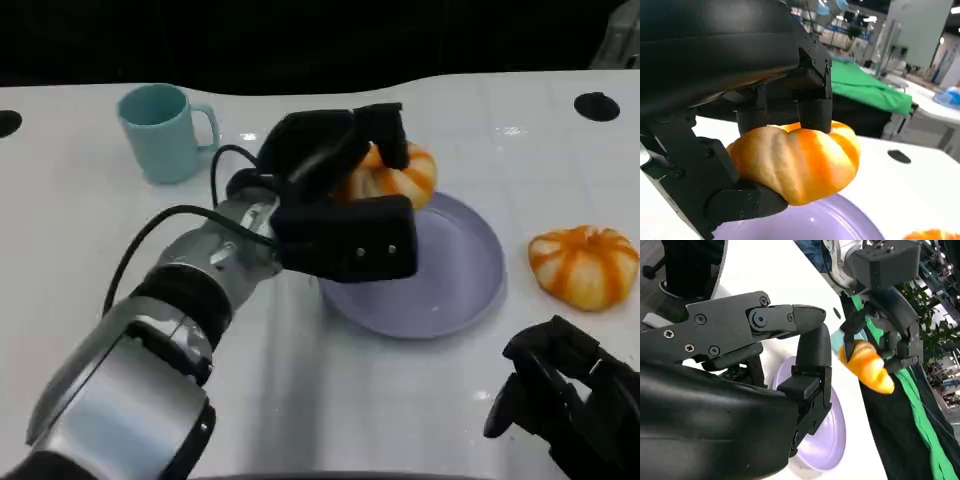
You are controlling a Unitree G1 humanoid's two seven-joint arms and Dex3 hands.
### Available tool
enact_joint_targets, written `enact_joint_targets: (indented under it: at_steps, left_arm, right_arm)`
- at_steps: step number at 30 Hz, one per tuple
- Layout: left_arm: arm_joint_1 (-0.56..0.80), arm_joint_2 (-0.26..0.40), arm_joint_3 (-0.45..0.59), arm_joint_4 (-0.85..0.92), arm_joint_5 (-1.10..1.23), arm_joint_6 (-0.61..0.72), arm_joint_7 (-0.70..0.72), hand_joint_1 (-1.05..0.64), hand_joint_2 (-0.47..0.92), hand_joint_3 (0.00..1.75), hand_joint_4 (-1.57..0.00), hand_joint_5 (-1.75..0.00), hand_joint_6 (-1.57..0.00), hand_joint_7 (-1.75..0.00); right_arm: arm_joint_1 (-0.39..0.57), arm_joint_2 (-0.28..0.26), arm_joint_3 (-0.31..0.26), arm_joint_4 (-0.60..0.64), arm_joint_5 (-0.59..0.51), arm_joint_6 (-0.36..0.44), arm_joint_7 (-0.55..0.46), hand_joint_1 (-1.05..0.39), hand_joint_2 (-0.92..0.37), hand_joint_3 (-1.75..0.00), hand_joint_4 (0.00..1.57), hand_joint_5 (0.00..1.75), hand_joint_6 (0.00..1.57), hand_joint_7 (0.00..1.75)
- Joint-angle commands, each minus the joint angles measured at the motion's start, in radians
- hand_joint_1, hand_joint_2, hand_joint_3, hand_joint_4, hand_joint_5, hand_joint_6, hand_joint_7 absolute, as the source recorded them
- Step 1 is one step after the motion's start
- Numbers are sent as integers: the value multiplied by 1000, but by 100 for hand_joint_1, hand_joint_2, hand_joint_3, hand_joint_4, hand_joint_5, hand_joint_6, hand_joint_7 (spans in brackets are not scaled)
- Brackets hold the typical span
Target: Grasp the bread from the table and place it into the plate.
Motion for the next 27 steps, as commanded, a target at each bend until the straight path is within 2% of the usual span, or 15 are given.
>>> enact_joint_targets:
  at_steps: [1,5,8,11,17,21,27]
  left_arm:
    - [-36,-18,-20,12,18,27,-27,-15,46,111,-94,-175,-72,-175]
    - [-39,-40,-28,18,22,61,-41,-14,48,108,-91,-175,-70,-175]
    - [-44,-55,-50,26,44,93,-29,-14,51,93,-91,-175,-71,-160]
    - [-47,-63,-60,31,56,112,-23,-15,56,82,-90,-175,-67,-167]
    - [-47,-77,-77,37,70,136,-9,-14,55,83,-87,-175,-65,-175]
    - [-44,-88,-85,40,79,155,-15,-14,60,66,-87,-175,-71,-136]
    - [-44,-89,-86,40,79,157,-14,-14,62,63,-87,-175,-72,-131]
  right_arm:
    - [7,7,-3,-3,0,-16,-3,-50,-92,-24,59,172,50,145]
    - [11,12,-2,-7,-1,-15,-2,-50,-92,-23,59,172,50,144]
    - [14,10,2,-13,-9,-15,-4,-50,-92,-24,60,172,51,144]
    - [16,10,4,-15,-12,-17,-4,-50,-92,-24,60,172,51,143]
    - [19,12,4,-18,-8,-15,-3,-50,-92,-24,59,171,51,142]
    - [23,13,7,-22,-14,-18,-6,-50,-92,-25,59,171,51,141]
    - [24,13,7,-23,-13,-18,-7,-50,-92,-24,59,171,52,141]
